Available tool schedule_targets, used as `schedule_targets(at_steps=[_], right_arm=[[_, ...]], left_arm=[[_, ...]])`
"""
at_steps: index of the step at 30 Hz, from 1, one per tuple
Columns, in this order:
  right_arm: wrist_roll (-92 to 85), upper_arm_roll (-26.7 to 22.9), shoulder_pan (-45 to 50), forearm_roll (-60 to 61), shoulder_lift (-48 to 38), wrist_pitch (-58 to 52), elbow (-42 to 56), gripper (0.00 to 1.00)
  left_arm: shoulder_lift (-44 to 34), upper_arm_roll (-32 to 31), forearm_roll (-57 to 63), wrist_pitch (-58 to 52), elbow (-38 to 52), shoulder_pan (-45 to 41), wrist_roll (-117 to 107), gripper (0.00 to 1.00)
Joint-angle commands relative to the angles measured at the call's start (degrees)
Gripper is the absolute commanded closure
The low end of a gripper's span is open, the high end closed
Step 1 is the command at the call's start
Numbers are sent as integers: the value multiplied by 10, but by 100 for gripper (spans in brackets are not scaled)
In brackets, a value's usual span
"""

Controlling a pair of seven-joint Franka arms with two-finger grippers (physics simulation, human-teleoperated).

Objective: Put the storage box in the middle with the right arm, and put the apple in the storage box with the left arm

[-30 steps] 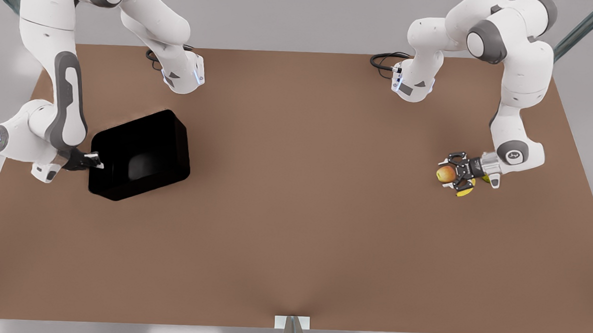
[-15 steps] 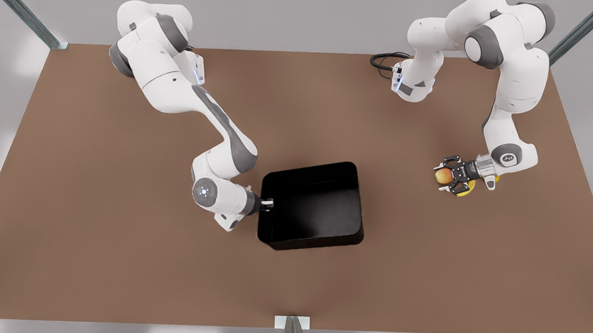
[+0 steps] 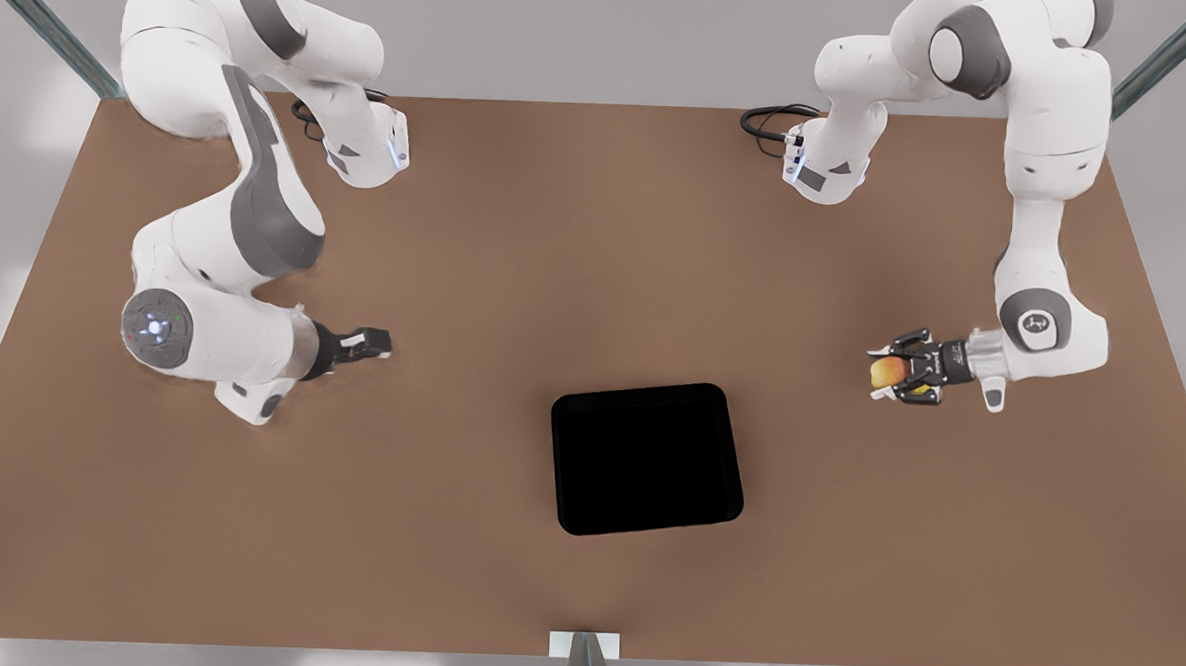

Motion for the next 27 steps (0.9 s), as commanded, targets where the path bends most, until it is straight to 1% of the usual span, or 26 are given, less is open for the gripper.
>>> schedule_targets(at_steps=[1,2,3,4,5,6,8,9,10,12,14,15,16,17,18,19,22,25,27], right_arm=[[-31,-2,2,-52,-22,-32,1,0],[-108,-5,-3,-110,-51,-39,1,0],[-106,-15,-41,-77,-92,-45,-4,0],[-71,-44,-48,-54,-136,-31,-32,0],[-29,-264,88,59,-282,91,-214,0],[-27,-323,132,84,-405,218,-413,0],[-18,-322,134,85,-408,200,-410,0],[-18,-321,135,86,-408,196,-414,0],[-19,-321,135,86,-407,195,-415,0],[-19,-321,135,86,-407,195,-417,0],[-21,-321,135,86,-405,196,-417,0],[-22,-321,135,86,-404,196,-417,0],[-23,-321,135,86,-404,196,-417,0],[-23,-321,135,86,-404,197,-417,0],[-23,-321,135,86,-405,197,-417,0],[-23,-321,135,86,-405,197,-418,0],[-23,-321,135,86,-405,198,-419,0],[-23,-321,135,86,-406,200,-422,0],[-23,-321,135,86,-406,202,-423,0]], left_arm=[[0,-14,23,3,14,0,-12,62],[0,-33,26,11,30,0,-28,62],[0,-72,84,31,64,0,-72,62],[1,-113,130,56,90,0,-118,62],[5,-143,157,73,110,0,-158,62],[7,-186,187,119,111,0,-196,62],[11,-249,230,173,117,0,-256,62],[19,-281,267,182,138,0,-289,62],[31,-327,337,224,147,-1,-354,62],[59,-378,416,275,150,-5,-444,62],[123,-403,548,298,223,-37,-588,62],[151,-403,579,299,264,-59,-622,62],[164,-403,619,338,274,-63,-665,62],[168,-403,629,346,276,-65,-669,61],[175,-403,659,346,276,-69,-669,50],[181,-403,701,342,272,-75,-669,0],[200,-412,704,348,273,-75,-689,0],[204,-419,626,374,275,-75,-706,0],[204,-419,625,373,275,-75,-702,0]])
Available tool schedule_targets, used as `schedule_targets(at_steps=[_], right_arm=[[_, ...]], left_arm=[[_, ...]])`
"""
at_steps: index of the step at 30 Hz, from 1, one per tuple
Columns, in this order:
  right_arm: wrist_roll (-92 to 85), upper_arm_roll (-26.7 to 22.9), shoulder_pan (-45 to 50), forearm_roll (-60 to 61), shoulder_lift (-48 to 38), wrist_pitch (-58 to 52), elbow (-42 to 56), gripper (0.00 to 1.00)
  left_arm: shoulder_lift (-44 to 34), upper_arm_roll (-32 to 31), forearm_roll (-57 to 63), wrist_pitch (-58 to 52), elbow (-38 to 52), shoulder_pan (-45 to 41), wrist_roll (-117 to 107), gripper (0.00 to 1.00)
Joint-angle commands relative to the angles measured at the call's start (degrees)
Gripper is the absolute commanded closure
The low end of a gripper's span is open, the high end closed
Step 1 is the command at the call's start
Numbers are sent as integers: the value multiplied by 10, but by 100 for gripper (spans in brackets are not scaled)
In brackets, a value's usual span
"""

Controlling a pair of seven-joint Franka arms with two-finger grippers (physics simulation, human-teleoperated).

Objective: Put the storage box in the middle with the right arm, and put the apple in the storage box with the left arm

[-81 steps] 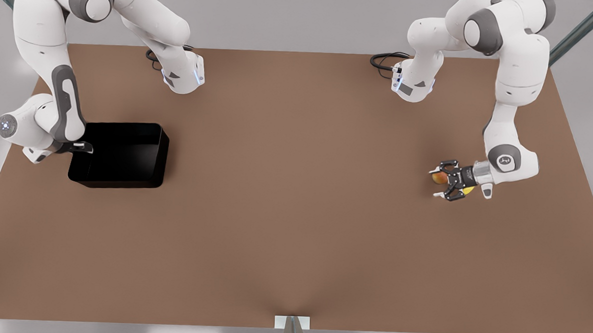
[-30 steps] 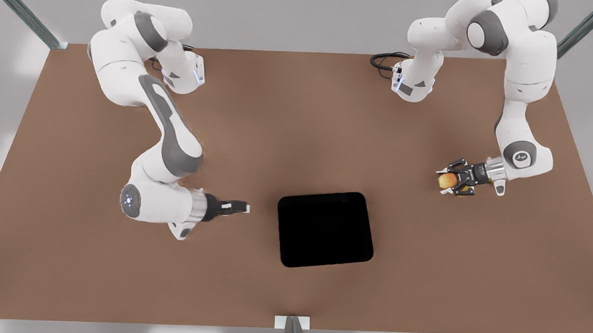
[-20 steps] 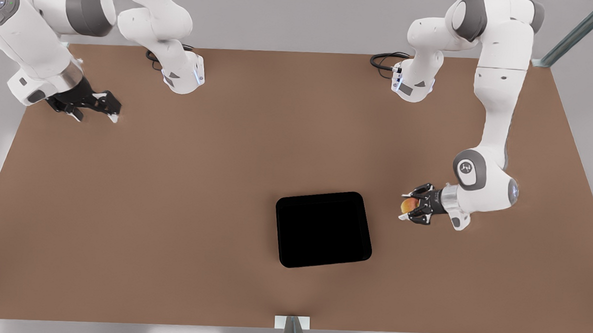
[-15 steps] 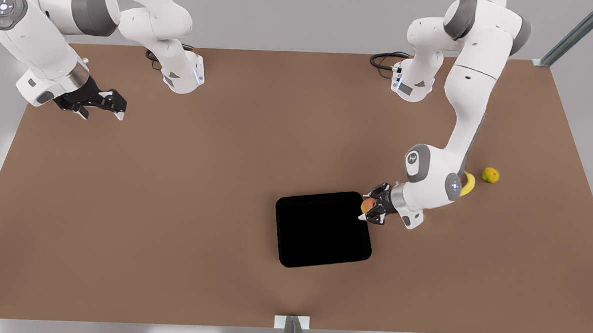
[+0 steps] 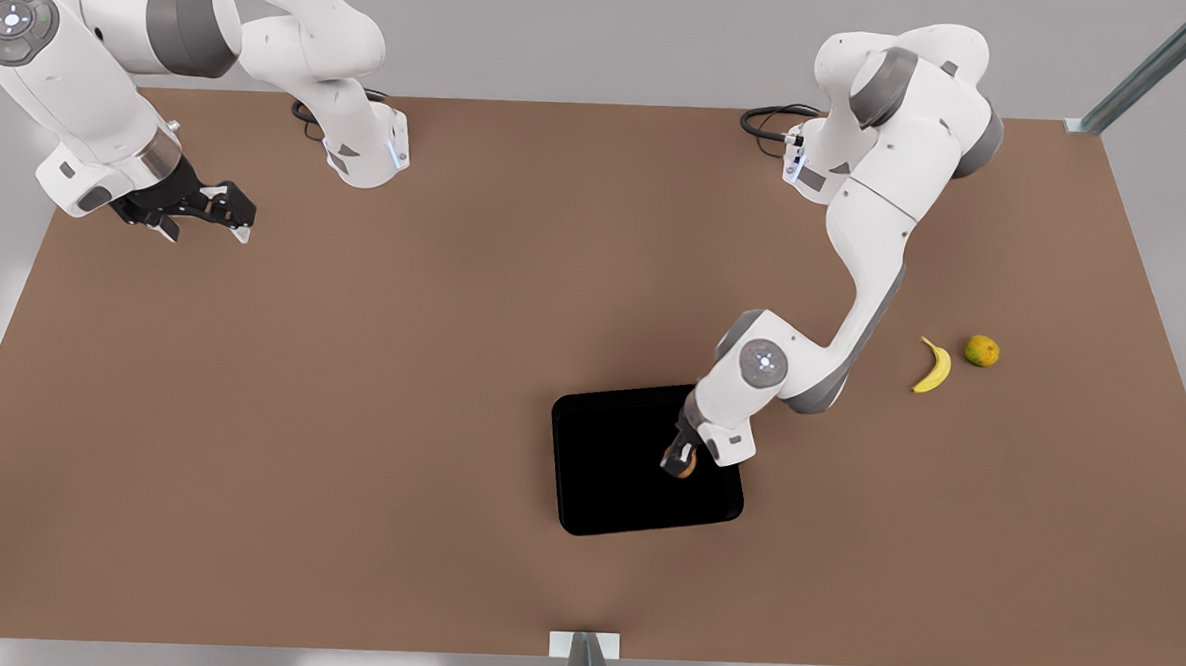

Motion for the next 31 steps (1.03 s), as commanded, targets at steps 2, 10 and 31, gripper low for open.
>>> schedule_targets(at_steps=[2,10,31], right_arm=[[0,0,0,0,0,0,-1,0],[0,2,1,0,-2,-1,-3,0],[3,9,0,0,-15,0,-21,0]], left_arm=[[-10,0,2,3,8,0,7,0],[-341,146,-118,-273,-131,4,791,0],[-275,223,-118,-643,180,15,989,0]])
